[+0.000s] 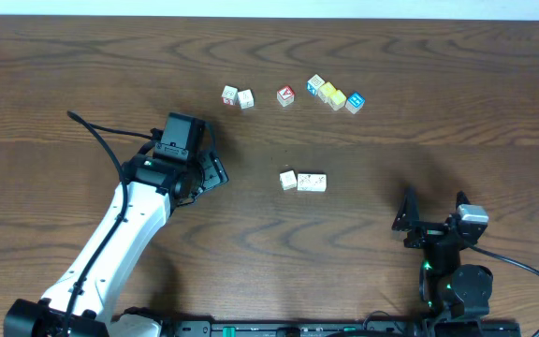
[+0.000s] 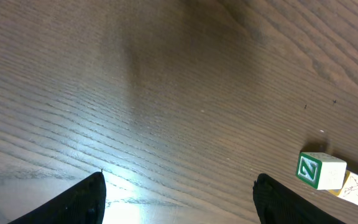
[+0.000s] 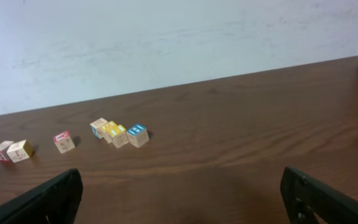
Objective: Lift 3 blocks
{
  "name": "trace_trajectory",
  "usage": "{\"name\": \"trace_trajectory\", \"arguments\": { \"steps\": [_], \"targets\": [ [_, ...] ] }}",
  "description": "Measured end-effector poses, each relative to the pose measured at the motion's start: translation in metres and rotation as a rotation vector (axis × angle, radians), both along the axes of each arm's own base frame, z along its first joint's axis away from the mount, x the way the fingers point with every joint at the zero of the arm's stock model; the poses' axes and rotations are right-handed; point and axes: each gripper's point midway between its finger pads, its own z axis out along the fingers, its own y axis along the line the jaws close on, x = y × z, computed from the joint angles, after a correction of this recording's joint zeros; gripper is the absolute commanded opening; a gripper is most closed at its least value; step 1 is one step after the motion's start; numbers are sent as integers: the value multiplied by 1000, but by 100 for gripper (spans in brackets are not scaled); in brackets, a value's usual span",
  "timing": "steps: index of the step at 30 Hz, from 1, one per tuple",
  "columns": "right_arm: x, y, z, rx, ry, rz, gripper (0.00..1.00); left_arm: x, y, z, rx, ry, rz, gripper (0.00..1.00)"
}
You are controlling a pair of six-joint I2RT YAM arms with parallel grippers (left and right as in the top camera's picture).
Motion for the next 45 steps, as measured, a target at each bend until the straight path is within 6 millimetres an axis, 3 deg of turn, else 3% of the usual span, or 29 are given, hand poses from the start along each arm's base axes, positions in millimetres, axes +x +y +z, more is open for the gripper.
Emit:
{"name": "trace_trajectory", "arguments": {
  "steps": [20,26,33,36,39,41,45],
  "targets": [
    [0,0,0,-18,1,2,99,0,0,0,0,1,0,77],
    [0,0,0,-19,1,2,99,-10,3,-4,12,44,0,76],
    [0,0,0,-18,1,2,99,-4,3,-1,33,10,-42,76],
    [0,0,0,-18,1,2,99,3,2,9,61,-55,-135,76],
    [0,0,0,-18,1,2,99,11,3,32,88,-167,-219,76],
    [0,0,0,-18,0,2,99,11,11,48,110,-245,-243,76],
    [0,0,0,-18,0,3,99,-1,38,55,146,-310,-214,77]
  ]
}}
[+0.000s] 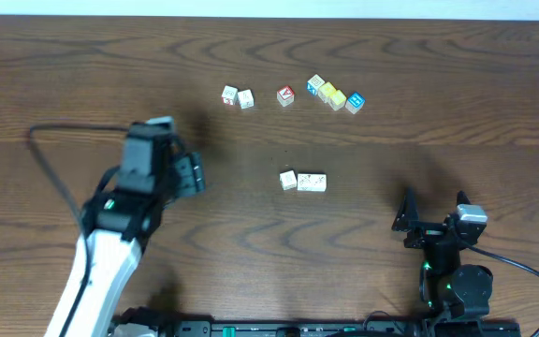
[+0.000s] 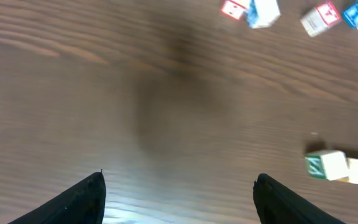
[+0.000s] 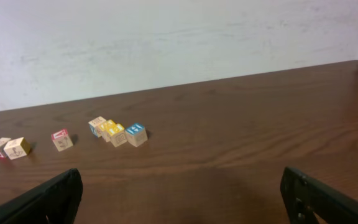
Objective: Lift 3 blocks
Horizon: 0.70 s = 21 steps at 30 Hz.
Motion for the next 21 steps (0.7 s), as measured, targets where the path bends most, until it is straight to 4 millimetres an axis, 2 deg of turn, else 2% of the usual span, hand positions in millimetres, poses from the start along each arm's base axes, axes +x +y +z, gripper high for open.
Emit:
{"name": "trace_trajectory", "arguments": {
  "steps": [3,14,21],
  "targets": [
    [0,0,0,0,0,2,99,-13,15,-3,15,-50,21,77],
    [0,0,0,0,0,2,99,-62,26,11,114,-445,-77,76],
    [0,0,0,0,0,2,99,-63,29,22,131,-631,-70,77]
  ]
}}
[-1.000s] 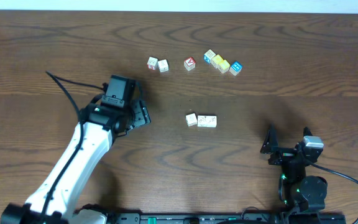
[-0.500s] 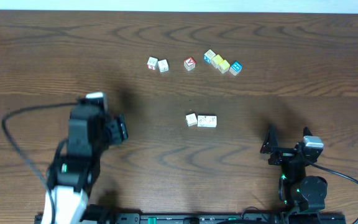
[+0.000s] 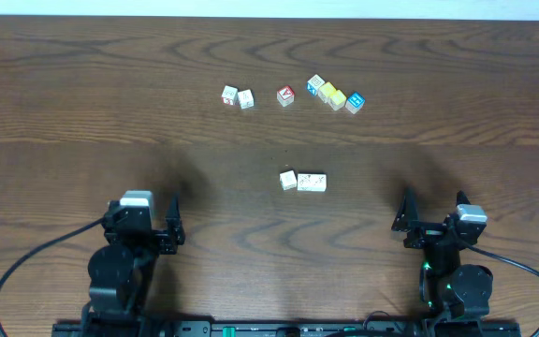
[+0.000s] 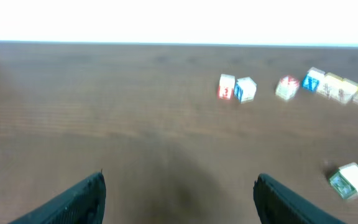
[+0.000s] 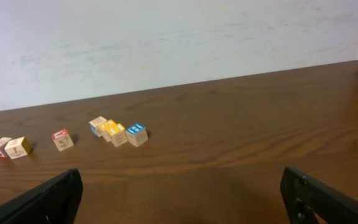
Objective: Lift 3 blocks
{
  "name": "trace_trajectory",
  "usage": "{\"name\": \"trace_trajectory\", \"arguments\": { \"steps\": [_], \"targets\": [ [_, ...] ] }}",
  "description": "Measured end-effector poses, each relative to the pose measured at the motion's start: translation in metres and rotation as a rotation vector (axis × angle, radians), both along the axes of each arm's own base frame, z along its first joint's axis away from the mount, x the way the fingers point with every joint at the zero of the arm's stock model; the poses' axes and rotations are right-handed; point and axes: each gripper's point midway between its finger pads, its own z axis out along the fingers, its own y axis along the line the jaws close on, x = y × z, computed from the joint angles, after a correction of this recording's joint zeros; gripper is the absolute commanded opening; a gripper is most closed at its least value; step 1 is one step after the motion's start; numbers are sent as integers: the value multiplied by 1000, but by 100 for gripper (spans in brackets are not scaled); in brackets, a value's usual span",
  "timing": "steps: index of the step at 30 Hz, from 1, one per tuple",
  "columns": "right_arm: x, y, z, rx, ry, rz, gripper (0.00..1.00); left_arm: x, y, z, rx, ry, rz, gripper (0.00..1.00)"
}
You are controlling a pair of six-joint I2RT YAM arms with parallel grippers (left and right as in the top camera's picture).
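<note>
Seven small letter blocks lie along the far side: a pair, a lone red one and a cluster of several. Two more blocks sit side by side at mid-table; the one with a green face shows low right in the left wrist view. My left gripper is open and empty, folded back at the near left edge. At the near right edge my right gripper is also open and empty. Both are far from every block.
A dark wooden table carries everything. A pale wall rises behind its far edge. Black cables trail from both arm bases at the near edge.
My left arm has drawn back from the mid-left of the table to a folded pose at the near edge, still open and empty. The right arm and all blocks are unchanged.
My left gripper was open, low over the wood just left of the middle pair. Then it was farther left and higher, looking across at the far row. Now it rests folded at the near edge. No block has changed place.
</note>
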Motion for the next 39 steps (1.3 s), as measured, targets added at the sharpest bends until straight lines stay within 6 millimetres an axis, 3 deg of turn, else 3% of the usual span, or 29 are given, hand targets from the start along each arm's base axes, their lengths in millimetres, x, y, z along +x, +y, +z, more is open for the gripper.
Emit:
{"name": "trace_trajectory", "arguments": {
  "steps": [11,19,39],
  "targets": [
    [0,0,0,0,0,0,99,3,15,-20,2,-114,54,77],
    [0,0,0,0,0,0,99,8,19,-16,-1,-191,68,76],
    [0,0,0,0,1,0,99,8,30,-20,3,-182,113,76]
  ]
}}
